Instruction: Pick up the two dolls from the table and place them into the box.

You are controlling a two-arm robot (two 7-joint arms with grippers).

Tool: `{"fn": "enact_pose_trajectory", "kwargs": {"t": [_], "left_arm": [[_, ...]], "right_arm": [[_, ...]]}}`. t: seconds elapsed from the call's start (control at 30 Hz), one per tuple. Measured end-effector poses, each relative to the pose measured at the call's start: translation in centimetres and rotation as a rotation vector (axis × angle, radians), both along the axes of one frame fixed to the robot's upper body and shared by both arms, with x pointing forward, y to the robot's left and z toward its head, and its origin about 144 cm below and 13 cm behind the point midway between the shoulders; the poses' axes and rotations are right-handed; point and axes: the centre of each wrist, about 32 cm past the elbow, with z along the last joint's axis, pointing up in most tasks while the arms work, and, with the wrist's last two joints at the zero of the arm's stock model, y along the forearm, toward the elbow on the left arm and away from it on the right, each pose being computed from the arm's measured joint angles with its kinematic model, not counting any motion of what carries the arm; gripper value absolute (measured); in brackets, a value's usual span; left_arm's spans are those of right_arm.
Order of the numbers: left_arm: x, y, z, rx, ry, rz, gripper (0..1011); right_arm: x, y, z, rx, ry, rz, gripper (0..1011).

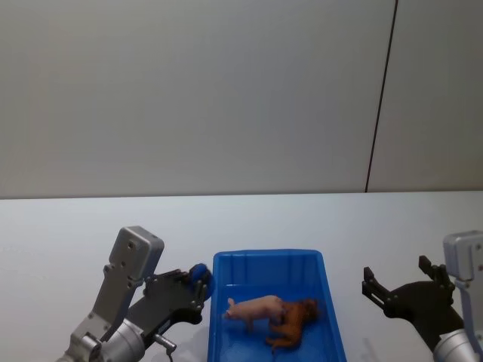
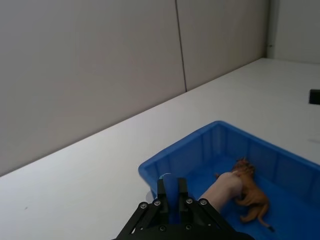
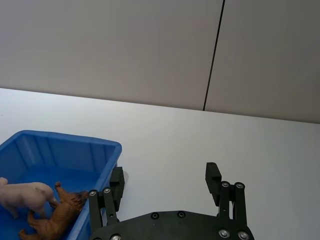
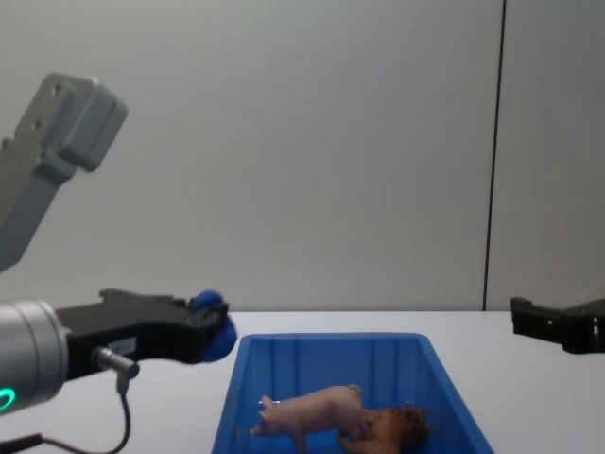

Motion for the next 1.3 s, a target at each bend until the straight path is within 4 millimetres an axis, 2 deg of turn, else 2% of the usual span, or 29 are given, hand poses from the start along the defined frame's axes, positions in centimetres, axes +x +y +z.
{"fn": "enact_pose_trajectory", "kwargs": {"t": [0.2,0.37,0.47,0.57,0.7,0.73,0.87,0.9,1.0,1.03,1.07,1.17,1.3], "left_arm": [[0.4,-0.2,0.7,-0.02,-0.035,-0.08,87],[0.7,-0.5,1.1,-0.034,-0.047,-0.147,254],[0.9,-0.7,1.3,-0.043,-0.049,-0.192,313],[1.0,-0.9,1.4,-0.05,-0.048,-0.227,460],[1.2,-1.2,1.6,-0.056,-0.048,-0.261,539],[1.2,-1.2,1.6,-0.059,-0.048,-0.271,600],[1.3,-1.4,1.7,-0.062,-0.048,-0.292,719],[1.4,-1.4,1.8,-0.063,-0.048,-0.299,776],[1.4,-1.5,1.8,-0.065,-0.048,-0.309,830],[1.4,-1.5,1.8,-0.065,-0.048,-0.314,894],[1.4,-1.5,1.9,-0.066,-0.048,-0.316,894],[1.5,-1.6,1.9,-0.067,-0.049,-0.324,986],[1.5,-1.6,2.0,-0.068,-0.049,-0.333,1001]], "right_arm": [[0.0,0.0,0.0,0.0,0.0,0.0,1001],[0.0,0.0,0.0,0.0,0.0,0.0,1001],[0.0,0.0,0.0,0.0,0.0,0.0,1001],[0.0,0.0,0.0,0.0,0.0,0.0,1001],[0.0,0.0,0.0,0.0,0.0,0.0,1001],[0.0,0.0,0.0,0.0,0.0,0.0,1001],[0.0,0.0,0.0,0.0,0.0,0.0,1001],[0.0,0.0,0.0,0.0,0.0,0.0,1001],[0.0,0.0,0.0,0.0,0.0,0.0,1001],[0.0,0.0,0.0,0.0,0.0,0.0,1001],[0.0,0.0,0.0,0.0,0.0,0.0,1001],[0.0,0.0,0.0,0.0,0.0,0.0,1001],[0.0,0.0,0.0,0.0,0.0,0.0,1001]]}}
